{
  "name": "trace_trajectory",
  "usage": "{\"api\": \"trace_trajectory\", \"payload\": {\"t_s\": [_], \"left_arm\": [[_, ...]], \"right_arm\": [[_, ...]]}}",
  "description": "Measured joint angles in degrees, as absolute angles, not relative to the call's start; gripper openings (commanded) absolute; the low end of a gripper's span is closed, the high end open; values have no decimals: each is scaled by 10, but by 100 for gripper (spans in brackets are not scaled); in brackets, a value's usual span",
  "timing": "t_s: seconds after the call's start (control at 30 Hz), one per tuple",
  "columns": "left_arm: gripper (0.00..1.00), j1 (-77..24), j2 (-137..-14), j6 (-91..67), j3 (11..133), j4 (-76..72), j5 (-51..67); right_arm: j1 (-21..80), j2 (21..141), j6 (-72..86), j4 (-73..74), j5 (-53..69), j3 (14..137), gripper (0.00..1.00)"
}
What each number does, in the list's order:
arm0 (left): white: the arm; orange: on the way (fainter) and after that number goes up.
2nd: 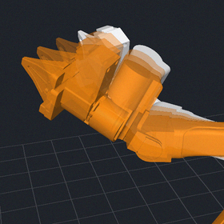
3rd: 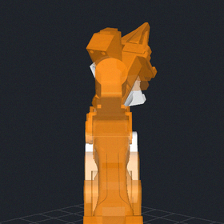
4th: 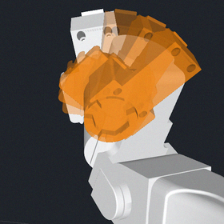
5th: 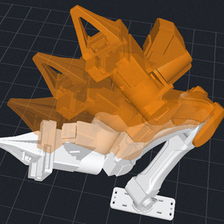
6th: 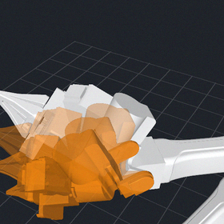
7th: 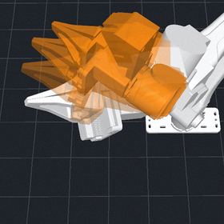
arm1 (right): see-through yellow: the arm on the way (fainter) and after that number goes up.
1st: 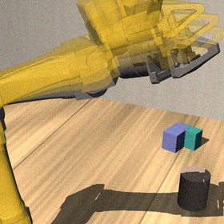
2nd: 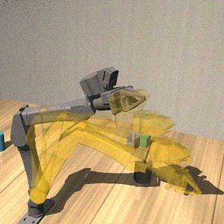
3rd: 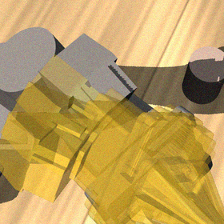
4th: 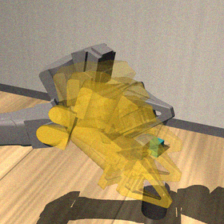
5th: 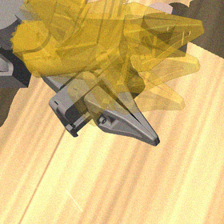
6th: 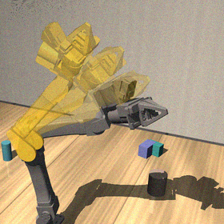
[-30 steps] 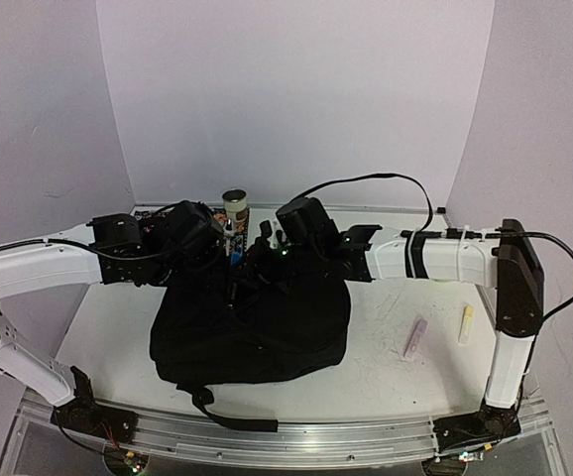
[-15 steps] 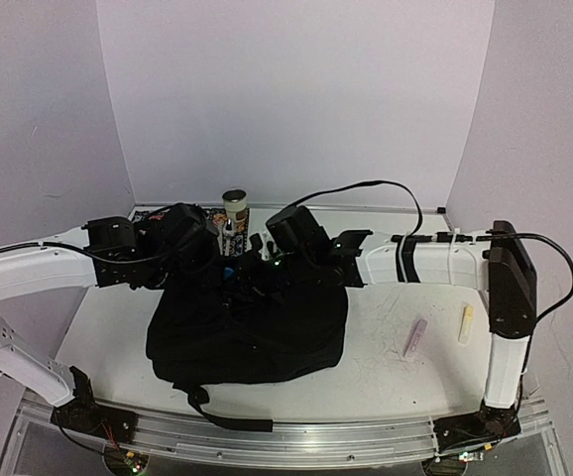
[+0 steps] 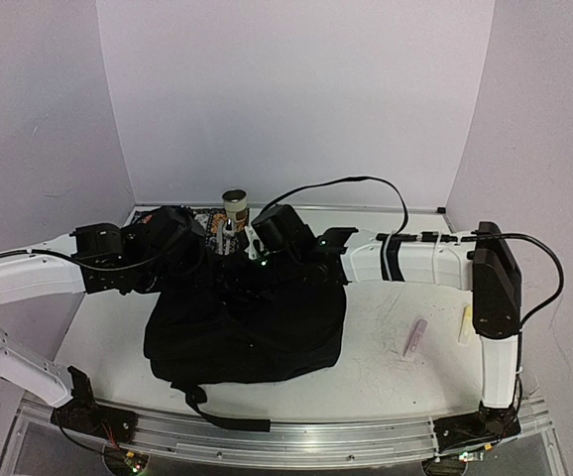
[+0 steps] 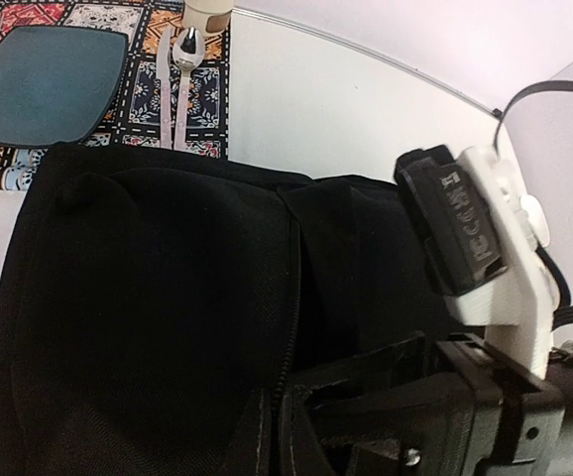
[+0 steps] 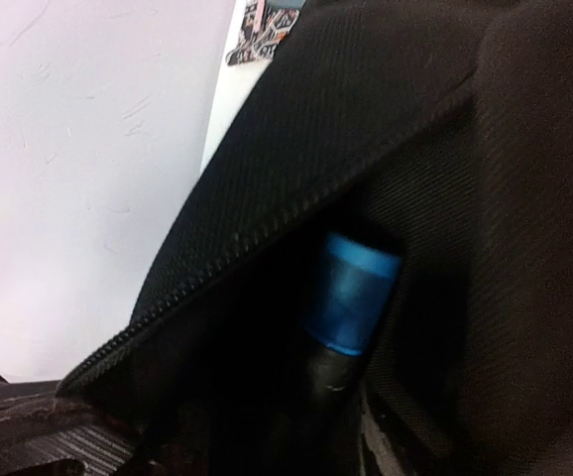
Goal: Pack the student bag
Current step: Place the pen in the upper front pocket of the bag.
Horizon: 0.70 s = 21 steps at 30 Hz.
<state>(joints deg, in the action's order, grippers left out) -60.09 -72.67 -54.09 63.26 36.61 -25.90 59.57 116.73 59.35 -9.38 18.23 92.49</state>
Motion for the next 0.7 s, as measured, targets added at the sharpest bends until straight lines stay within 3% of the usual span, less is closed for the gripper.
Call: {"api": "trace_trajectory", "payload": {"t_s": [0.47, 0.7], "left_arm": [[0, -601, -719, -541, 623, 359, -257], [0, -601, -716, -543, 617, 355, -257]], "right_arm": [[575, 1029, 478, 19, 34, 897, 68], [546, 929, 440, 108, -47, 824, 74]]}}
